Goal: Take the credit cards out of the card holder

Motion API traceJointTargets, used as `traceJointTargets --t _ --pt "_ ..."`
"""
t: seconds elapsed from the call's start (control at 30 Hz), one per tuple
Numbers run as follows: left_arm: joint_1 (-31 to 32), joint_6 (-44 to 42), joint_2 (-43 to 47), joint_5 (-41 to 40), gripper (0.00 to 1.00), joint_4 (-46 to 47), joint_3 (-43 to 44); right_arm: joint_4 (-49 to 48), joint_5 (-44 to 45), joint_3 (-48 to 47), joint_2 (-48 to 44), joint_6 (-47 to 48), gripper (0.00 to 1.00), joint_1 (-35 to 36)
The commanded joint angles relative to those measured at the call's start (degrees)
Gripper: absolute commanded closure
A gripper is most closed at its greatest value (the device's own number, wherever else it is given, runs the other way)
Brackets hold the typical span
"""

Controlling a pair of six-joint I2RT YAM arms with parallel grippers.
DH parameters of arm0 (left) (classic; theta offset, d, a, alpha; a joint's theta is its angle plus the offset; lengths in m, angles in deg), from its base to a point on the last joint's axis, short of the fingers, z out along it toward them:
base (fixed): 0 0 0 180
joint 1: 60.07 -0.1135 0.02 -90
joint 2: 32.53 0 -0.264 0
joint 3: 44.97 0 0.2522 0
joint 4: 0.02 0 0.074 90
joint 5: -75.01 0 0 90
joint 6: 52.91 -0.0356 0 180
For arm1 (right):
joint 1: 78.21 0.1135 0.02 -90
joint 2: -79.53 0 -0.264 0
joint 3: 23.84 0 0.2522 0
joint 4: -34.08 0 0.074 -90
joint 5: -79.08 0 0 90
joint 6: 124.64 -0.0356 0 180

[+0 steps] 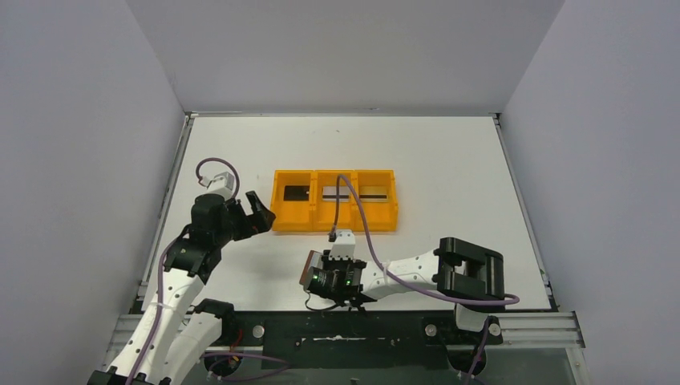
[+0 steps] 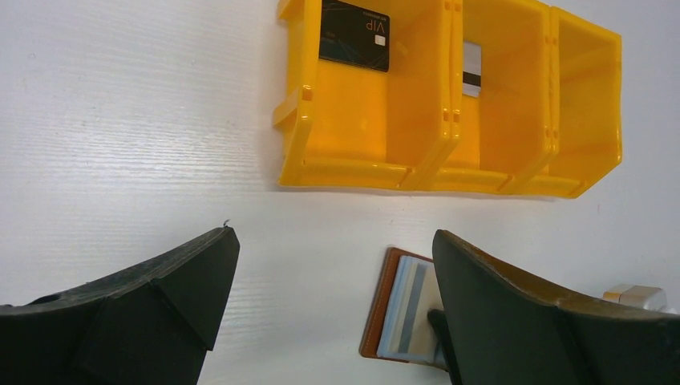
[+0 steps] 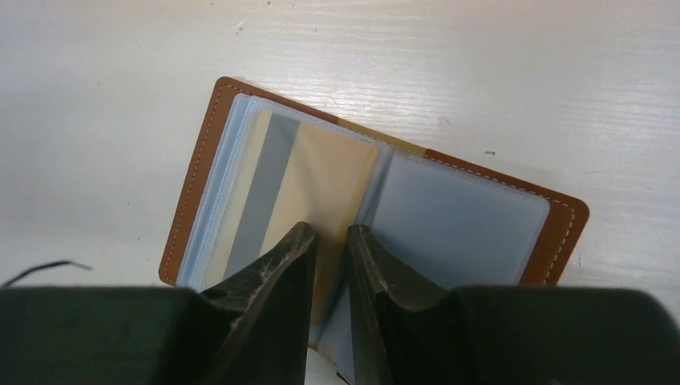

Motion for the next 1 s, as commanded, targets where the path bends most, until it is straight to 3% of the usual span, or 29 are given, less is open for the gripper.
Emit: traceJointTargets --t 0.0,0.27,0.37,0.7,0.97 --pt "-0.2 0.0 -0.3 2.1 0.07 2.8 0.3 -4.1 -0.3 2.3 -3.3 1.8 0.80 -0.3" --pt "1.2 -0.1 -0.6 7.4 0.21 4.5 -0.2 -17.7 -5.2 10.0 -8.7 7.4 0.89 -2.2" --pt "2.6 0.9 -0.1 9.9 0.24 6.3 -1.2 -24.0 -7.2 13.3 -10.8 8.9 0.99 -2.9" --pt "9.8 10.2 1.6 15.9 0.41 14.7 -8.8 -44.8 -16.1 26.2 -15.8 11.0 1.00 -6.9" --pt "20.4 16.3 1.5 12.2 0.45 20.5 -15.5 -61.7 -23.6 35.0 -16.6 10.6 1.00 -10.9"
